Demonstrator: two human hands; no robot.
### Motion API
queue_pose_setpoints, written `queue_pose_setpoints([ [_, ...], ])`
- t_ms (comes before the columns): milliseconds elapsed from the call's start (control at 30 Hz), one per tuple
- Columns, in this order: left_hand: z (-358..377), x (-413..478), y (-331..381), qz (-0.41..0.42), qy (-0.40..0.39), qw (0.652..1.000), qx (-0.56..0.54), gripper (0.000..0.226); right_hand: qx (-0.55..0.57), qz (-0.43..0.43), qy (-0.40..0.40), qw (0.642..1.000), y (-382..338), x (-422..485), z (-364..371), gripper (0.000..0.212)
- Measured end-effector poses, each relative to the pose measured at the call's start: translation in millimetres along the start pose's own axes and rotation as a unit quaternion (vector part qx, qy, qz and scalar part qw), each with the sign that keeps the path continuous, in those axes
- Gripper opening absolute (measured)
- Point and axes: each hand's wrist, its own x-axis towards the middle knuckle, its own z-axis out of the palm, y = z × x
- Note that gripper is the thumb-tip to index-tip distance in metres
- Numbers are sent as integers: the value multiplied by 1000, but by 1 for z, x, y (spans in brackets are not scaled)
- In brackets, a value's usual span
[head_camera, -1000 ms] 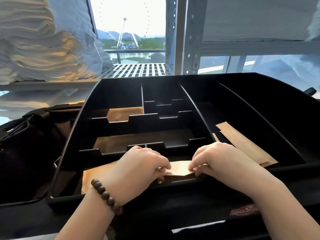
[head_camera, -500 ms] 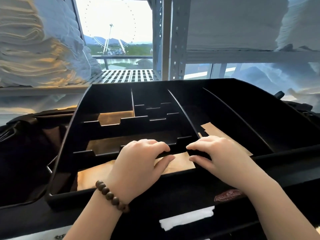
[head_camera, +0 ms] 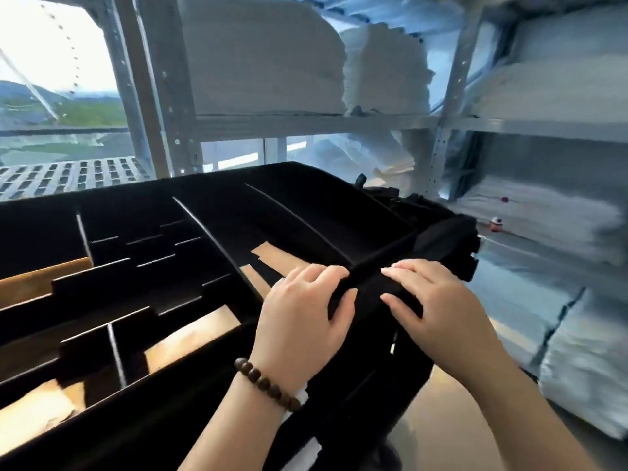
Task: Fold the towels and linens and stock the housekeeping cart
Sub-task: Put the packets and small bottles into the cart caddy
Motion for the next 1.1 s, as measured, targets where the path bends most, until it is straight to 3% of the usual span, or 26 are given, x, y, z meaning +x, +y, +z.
queue_pose_setpoints([
  [200, 69, -9, 60, 81, -64, 990, -98, 35, -75, 119, 56, 988, 47, -82, -25, 31],
  [367, 127, -52, 101, 145, -148, 964, -167, 34, -153, 229, 53, 960, 61, -173, -30, 34],
  [600, 191, -138, 163, 265, -276, 901, -204, 39, -246, 394, 43, 884, 51, -305, -34, 36],
  [767, 211, -208, 196, 297, -395, 838, -231, 46, -264, 510, 26, 818, 26, -393, -33, 39],
  [933, 203, -271, 220, 373, -429, 795, -212, 48, -241, 606, -5, 758, -6, -472, -34, 47],
  [1100, 171, -330, 242, 426, -446, 755, -220, 48, -239, 669, 28, 703, -65, -534, -48, 41],
])
